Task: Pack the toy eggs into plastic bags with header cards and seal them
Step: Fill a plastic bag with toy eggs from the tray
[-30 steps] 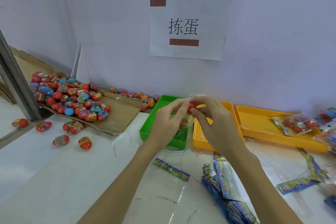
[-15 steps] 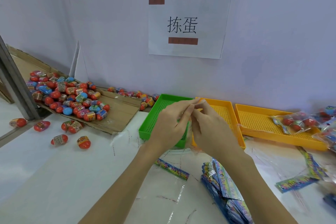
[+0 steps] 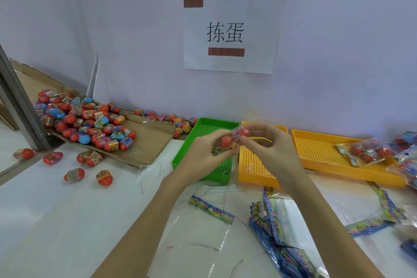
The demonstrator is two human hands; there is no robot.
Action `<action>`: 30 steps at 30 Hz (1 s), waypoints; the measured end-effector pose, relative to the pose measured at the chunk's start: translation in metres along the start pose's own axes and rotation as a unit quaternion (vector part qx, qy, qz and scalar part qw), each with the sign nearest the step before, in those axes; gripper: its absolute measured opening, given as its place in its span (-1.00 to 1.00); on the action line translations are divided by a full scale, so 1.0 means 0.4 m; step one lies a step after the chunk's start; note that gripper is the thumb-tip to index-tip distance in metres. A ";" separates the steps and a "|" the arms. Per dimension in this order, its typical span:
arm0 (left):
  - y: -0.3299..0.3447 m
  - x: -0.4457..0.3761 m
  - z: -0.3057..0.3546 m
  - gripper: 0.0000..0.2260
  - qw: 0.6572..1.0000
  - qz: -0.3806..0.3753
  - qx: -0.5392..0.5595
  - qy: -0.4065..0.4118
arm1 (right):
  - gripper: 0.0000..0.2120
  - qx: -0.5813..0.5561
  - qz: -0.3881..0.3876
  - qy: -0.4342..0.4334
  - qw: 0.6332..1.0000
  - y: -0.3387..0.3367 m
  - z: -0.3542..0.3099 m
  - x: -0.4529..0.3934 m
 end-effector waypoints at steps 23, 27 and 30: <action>0.009 -0.002 -0.016 -0.71 0.997 -0.025 0.058 -0.043 | -0.82 0.105 0.006 -0.059 0.993 0.001 -0.015 0.002; 0.027 -0.001 -0.026 -0.80 0.993 -0.041 0.090 -0.068 | -0.87 0.057 -0.051 -0.020 0.997 0.021 -0.005 0.002; 0.037 -0.002 -0.031 -0.73 0.990 -0.044 0.104 -0.084 | -0.90 0.116 -0.084 -0.045 0.989 0.039 -0.014 0.003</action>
Point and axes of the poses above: each hand's wrist, its own x-axis away from the middle knuckle, its own y-axis out of the palm, z = x × y, the point moved 7 cm from there along -x, towards the middle knuckle, and after that the axes turned 6 degrees about -z, right-handed, at the moved point
